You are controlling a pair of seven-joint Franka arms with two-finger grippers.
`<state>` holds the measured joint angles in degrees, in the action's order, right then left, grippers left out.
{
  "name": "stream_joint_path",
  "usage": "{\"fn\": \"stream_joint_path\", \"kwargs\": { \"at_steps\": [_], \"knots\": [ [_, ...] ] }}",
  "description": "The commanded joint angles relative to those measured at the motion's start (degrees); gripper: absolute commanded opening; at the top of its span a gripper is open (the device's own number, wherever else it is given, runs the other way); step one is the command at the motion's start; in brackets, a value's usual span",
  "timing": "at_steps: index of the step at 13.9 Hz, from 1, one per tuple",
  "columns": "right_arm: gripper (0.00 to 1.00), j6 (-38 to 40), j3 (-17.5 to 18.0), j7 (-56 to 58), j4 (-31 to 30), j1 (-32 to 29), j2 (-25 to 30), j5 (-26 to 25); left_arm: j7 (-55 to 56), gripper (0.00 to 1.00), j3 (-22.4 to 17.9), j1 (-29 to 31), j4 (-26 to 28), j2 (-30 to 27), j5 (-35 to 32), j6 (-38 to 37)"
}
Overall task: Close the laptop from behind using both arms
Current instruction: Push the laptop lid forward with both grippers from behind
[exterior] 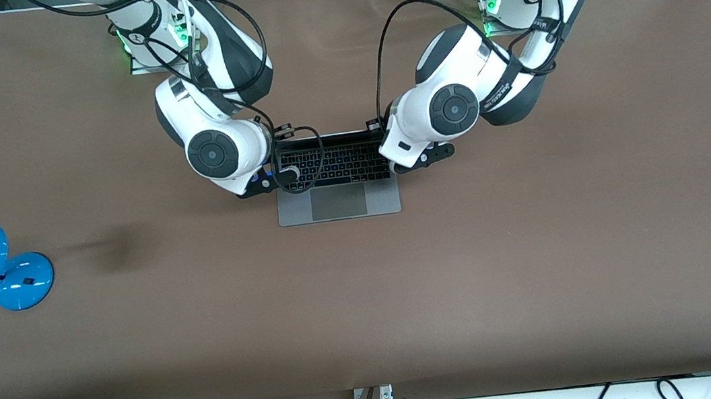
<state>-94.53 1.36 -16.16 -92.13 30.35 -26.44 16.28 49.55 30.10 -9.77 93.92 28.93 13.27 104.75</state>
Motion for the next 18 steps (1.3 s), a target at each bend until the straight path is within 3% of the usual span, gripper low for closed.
{"fn": "stream_joint_path", "kwargs": {
  "at_steps": [1, 11, 18],
  "knots": [
    [0.0, -1.4, -0.2, 0.1, 3.3, -0.3, -3.2, 0.1, 0.6, 0.0, -0.2, -0.5, -3.3, 2.9, -2.8, 0.2],
    [0.0, -5.4, -2.0, 2.0, 6.9, -0.8, -8.0, 0.1, 0.6, 0.0, -1.3, -0.6, -12.7, 12.0, -7.1, 0.3],
    [0.0, -8.2, -2.4, 2.1, 8.4, -1.3, -10.7, -0.3, 0.6, 0.0, -2.1, -0.7, -13.3, 16.2, -10.4, 6.5]
  ]
}}
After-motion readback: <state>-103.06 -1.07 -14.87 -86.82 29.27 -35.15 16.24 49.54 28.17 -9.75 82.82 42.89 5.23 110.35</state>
